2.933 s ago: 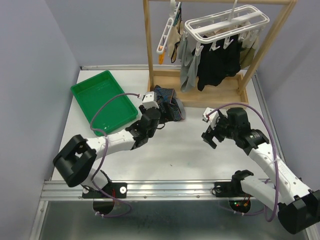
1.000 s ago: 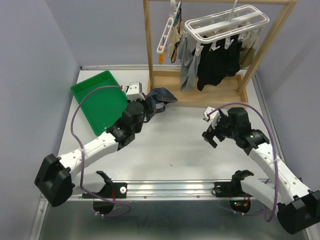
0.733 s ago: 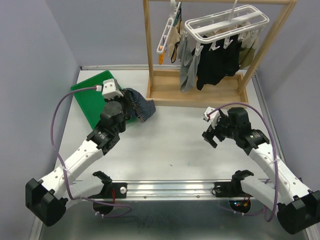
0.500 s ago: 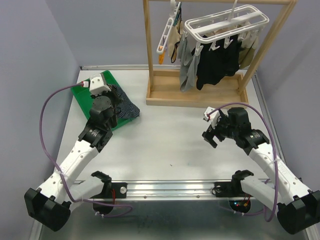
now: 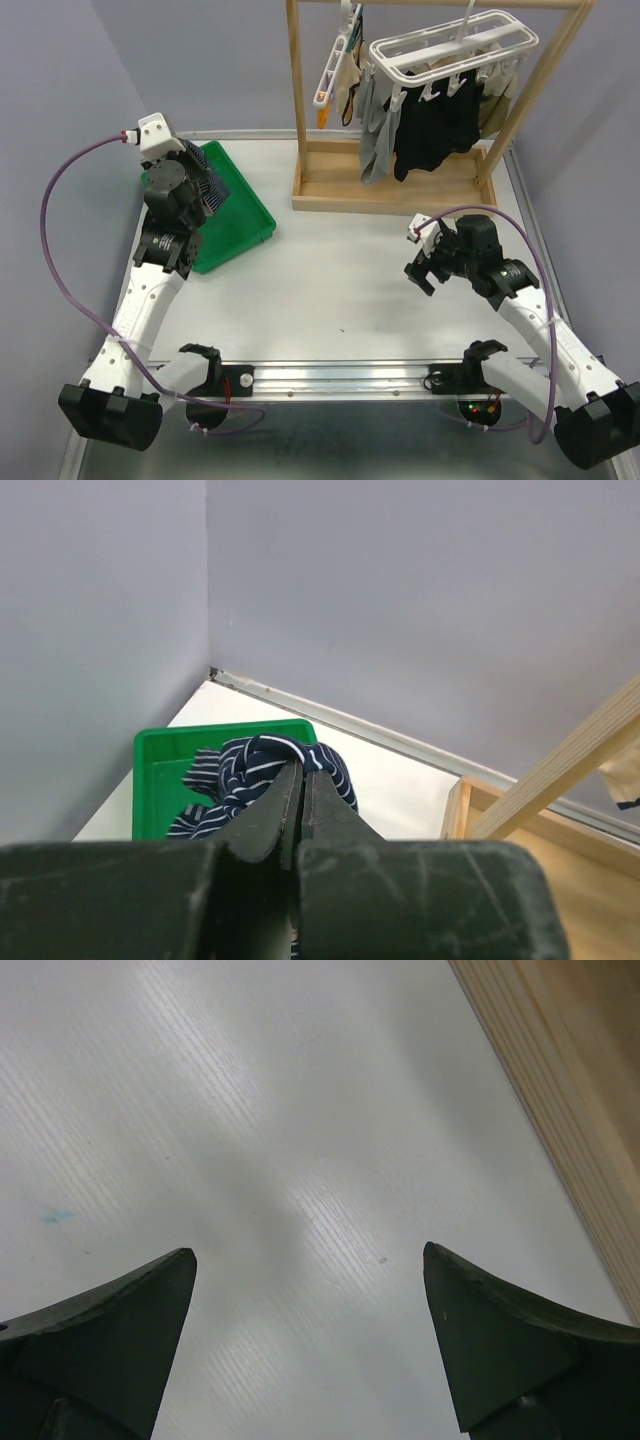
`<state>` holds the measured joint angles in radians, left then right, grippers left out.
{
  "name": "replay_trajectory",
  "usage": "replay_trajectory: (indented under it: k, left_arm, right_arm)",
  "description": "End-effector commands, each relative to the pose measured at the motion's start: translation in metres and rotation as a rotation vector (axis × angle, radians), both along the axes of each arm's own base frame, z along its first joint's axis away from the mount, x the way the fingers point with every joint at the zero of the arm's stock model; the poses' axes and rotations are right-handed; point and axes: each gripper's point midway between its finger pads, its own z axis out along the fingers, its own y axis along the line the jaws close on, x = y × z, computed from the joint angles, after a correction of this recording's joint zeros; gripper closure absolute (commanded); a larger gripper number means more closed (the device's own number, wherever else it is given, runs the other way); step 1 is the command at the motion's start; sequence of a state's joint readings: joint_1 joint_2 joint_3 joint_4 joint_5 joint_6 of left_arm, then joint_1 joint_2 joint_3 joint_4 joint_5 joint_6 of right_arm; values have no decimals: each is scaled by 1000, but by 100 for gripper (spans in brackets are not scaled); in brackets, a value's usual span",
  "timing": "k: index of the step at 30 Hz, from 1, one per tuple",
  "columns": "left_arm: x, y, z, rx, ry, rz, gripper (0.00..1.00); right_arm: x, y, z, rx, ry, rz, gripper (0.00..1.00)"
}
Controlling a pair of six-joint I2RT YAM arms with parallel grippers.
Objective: Remove the underwear clipped to the hanger
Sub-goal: Place the underwear in the bin.
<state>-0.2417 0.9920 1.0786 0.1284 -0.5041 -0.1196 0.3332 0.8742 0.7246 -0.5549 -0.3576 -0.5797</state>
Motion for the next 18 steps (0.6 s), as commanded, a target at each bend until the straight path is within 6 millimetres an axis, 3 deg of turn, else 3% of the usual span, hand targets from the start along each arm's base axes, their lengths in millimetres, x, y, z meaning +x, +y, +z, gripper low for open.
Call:
replay_trajectory:
  k: [1,11,12,15,16,18]
  left_arm:
    - [14,-2,6,18,2,-56,100]
    - [51,4,-56,-38,139,-160,100]
    - [53,8,-62,-54,149,-151,96]
    - [64,12,-87,-90,204,-159,70]
    - [65,9,-90,-97,212,-171,70]
    - [67,16,-97,-114,228,-168,59]
  right_arm:
    - [4,-1,3,11,-40,-10,0]
    - [4,-1,3,10,-37,-9,0]
    - [4,-1,2,9,-37,-8,0]
    - [4,-1,2,10,-38,-7,0]
    - [4,-1,2,9,-37,-8,0]
    - [4,-1,2,10,-38,-8,0]
